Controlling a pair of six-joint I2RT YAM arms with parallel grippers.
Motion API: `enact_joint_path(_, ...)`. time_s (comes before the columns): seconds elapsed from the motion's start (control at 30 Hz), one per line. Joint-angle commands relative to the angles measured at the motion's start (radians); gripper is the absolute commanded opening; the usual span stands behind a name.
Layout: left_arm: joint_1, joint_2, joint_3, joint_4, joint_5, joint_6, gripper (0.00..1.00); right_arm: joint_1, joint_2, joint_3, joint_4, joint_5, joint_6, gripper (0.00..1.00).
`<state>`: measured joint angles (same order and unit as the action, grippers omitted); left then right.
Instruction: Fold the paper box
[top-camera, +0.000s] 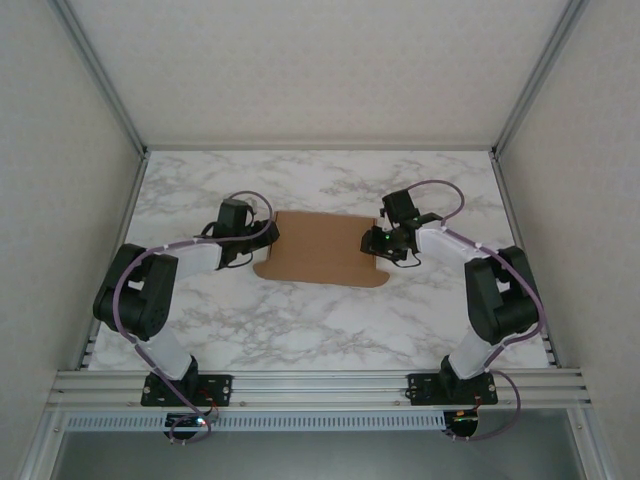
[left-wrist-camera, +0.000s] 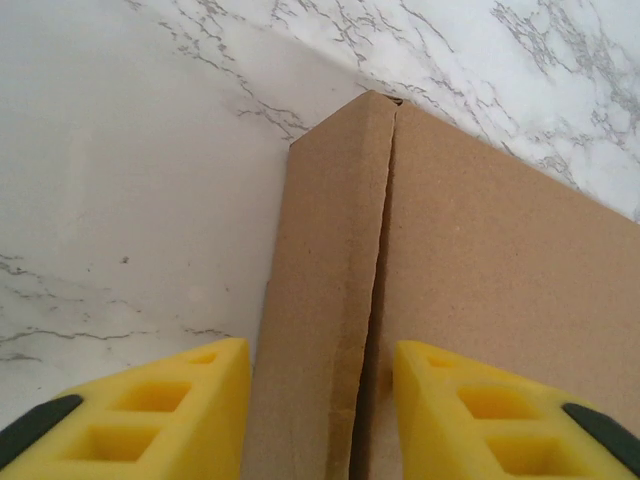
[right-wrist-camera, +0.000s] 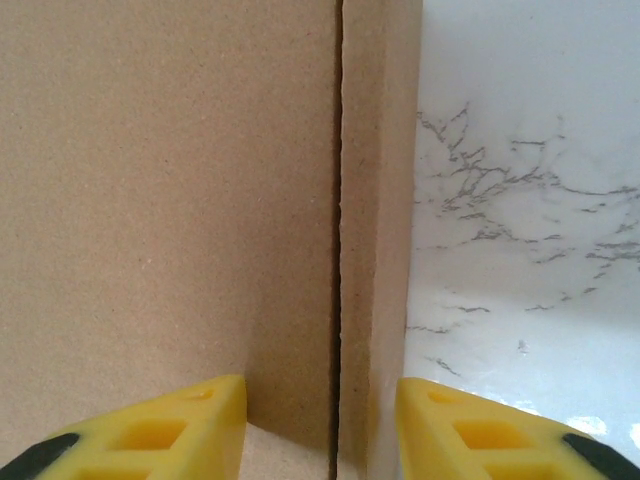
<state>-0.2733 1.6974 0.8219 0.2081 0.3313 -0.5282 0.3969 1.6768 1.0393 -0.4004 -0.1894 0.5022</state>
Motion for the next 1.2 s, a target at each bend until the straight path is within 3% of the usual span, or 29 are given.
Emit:
enact_joint_path(0.0,-0.005,0.028,-0.024,0.001,0.001,-0.014,0.38,-0.012,0.047,-0.016,-0.012,0.024,-0.004,0.41)
enact_joint_path(0.27,-0.005,0.076,-0.057,0.040,0.013,-0.050,0.27,-0.012,0.120,-0.027,-0.002,0.042,0.006,0.32)
enact_joint_path(0.5,-0.025,0.105,-0.095,0.077,0.025,-0.085,0.23,-0.009,0.129,-0.028,-0.005,0.042,0.005,0.29)
enact_joint_path(0.63,-0.029,0.074,-0.078,0.032,-0.021,-0.076,0.29,-0.009,0.096,-0.024,-0.016,0.056,-0.003,0.33)
enact_joint_path(0.8,-0.025,-0.002,-0.012,-0.062,-0.073,-0.056,0.44,-0.010,0.018,0.004,-0.061,0.085,-0.007,0.47)
enact_joint_path(0.97,-0.017,-0.090,0.068,-0.204,-0.155,-0.013,0.53,-0.011,-0.062,0.028,-0.120,0.145,-0.006,0.55)
enact_joint_path(1.17,-0.021,-0.178,0.077,-0.304,-0.220,-0.023,0.61,-0.012,-0.161,0.011,-0.167,0.194,0.055,0.57)
